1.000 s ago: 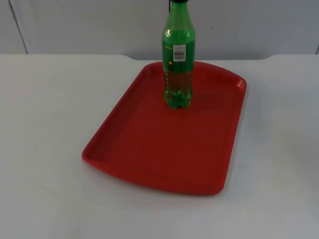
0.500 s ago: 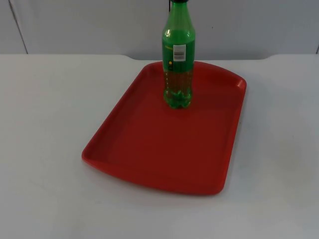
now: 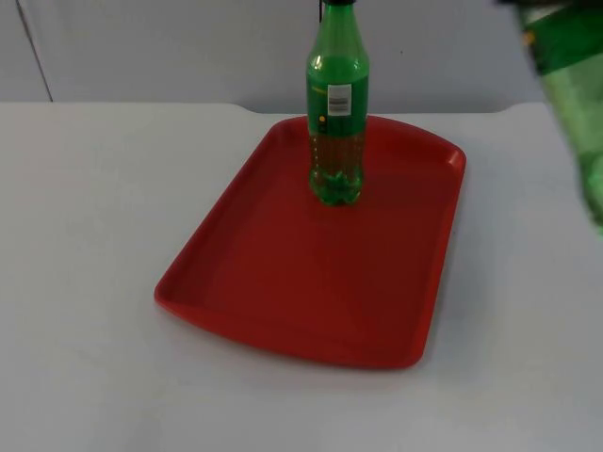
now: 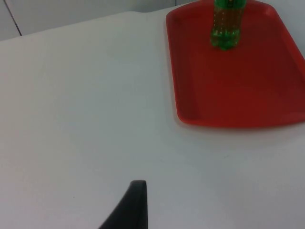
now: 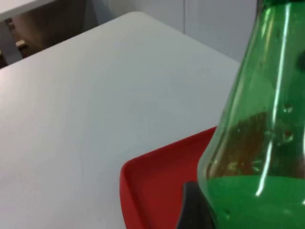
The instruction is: Place the bottle upright on the tray.
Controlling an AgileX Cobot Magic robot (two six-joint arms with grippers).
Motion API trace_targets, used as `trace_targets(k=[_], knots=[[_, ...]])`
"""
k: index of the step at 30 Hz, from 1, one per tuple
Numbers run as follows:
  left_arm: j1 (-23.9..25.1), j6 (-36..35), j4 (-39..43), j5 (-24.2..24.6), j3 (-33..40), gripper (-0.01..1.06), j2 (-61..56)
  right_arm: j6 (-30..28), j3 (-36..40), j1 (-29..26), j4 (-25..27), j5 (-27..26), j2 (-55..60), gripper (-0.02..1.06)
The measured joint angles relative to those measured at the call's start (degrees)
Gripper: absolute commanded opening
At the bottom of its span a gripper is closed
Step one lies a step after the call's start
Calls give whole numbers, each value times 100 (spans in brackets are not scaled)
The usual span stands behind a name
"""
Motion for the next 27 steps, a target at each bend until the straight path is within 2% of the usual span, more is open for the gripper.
trace_targets(k=[1, 2, 6, 7, 10, 11, 12, 15, 16, 17, 21, 22, 25, 27], knots=[[0, 0, 0, 0, 0, 105, 0, 0, 0, 0, 0, 0, 0, 0], [0, 0, 0, 0, 0, 105, 0, 73, 2, 231, -50, -287, 215, 0], [0, 0, 0, 0, 0, 105, 0, 147, 2, 1084, -23, -1729, 959, 0], [0, 0, 0, 0, 0, 105, 0, 147, 2, 1084, -23, -1729, 959, 0], [0, 0, 0, 0, 0, 105, 0, 158, 2, 1579, 140, -2965, 1389, 0], [0, 0, 0, 0, 0, 105, 0, 169, 2, 1774, 179, -3610, 1549, 0], [0, 0, 0, 0, 0, 105, 0, 169, 2, 1774, 179, -3610, 1549, 0], [0, 0, 0, 0, 0, 105, 0, 398, 2, 2107, 105, -4630, 1872, 0], [0, 0, 0, 0, 0, 105, 0, 584, 2, 2155, -48, -4858, 1956, 0], [0, 0, 0, 0, 0, 105, 0, 584, 2, 2155, -48, -4858, 1956, 0], [0, 0, 0, 0, 0, 105, 0, 1861, -2, 2184, -1084, -5403, 2361, 0], [0, 0, 0, 0, 0, 105, 0, 1861, -2, 2184, -1084, -5403, 2361, 0], [0, 0, 0, 0, 0, 105, 0, 2522, -2, 2184, -2057, -5750, 2710, 0], [0, 0, 0, 0, 0, 105, 0, 2648, -2, 2184, -2254, -5825, 2798, 0]])
